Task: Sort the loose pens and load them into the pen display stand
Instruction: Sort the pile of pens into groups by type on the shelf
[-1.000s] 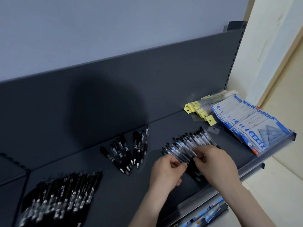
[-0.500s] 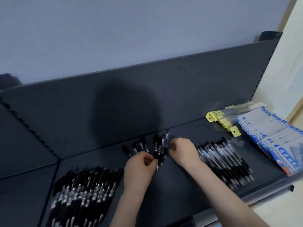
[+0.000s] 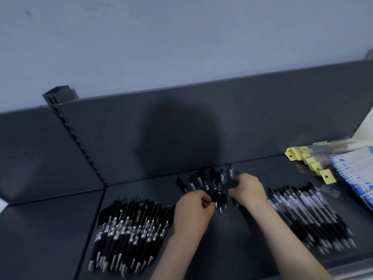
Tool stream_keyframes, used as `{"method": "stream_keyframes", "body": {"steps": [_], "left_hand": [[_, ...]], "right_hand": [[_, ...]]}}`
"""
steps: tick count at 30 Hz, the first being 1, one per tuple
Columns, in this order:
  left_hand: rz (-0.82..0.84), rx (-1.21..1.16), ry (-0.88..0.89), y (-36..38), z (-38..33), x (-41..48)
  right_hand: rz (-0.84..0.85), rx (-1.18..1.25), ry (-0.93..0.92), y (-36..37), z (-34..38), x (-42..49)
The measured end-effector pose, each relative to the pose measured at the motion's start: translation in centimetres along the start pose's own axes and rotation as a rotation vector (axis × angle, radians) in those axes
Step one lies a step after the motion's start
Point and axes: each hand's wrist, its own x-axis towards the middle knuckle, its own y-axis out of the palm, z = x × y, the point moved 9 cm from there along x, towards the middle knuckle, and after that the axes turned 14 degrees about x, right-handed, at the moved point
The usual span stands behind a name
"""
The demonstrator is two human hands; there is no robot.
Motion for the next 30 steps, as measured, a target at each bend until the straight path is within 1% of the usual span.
{"method": "stream_keyframes", "body": {"steps": [5, 10, 13, 16, 18, 20, 24, 25, 28, 30], "left_hand": [[0.073, 0.129, 0.090, 1.8, -3.5, 2.5], [0.118, 0.488, 0.155, 3.8, -6.1, 4.6], [0.166, 0.598, 0.166, 4.9, -6.7, 5.2], [0.203, 0.635, 0.184, 5.4, -7.3, 5.3], [0.221, 0.570, 0.169, 5.3, -7.4, 5.0], [0.233, 0.413, 0.128, 5.2, -7.2, 4.5], [0.368, -0.122, 0.025, 7.4, -7.6, 1.6], [0.413, -0.212, 0.014, 8.2, -8.1, 0.7], [0.518, -0.371, -0.025, 10.0, -10.0, -1.5], [0.559, -0.412, -0.022, 10.7, -11.3, -2.3]], "right_hand": [[-0.039, 0.078, -0.115, -1.5, -1.1, -3.4], [-0.070, 0.100, -0.206, -2.7, -1.4, -6.1], [-0.095, 0.103, -0.203, -3.1, -2.3, -7.1], [-0.100, 0.131, -0.167, -3.6, -3.4, -7.9], [-0.105, 0.148, -0.136, -4.2, -4.2, -8.6], [-0.125, 0.135, -0.101, -5.3, -5.4, -9.2], [-0.210, 0.093, -0.042, -8.5, -8.2, -10.1], [-0.232, 0.078, -0.032, -9.4, -8.8, -10.3], [-0.286, 0.016, 0.018, -11.4, -10.3, -10.4], [-0.309, -0.034, 0.041, -12.4, -10.9, -10.4]]}}
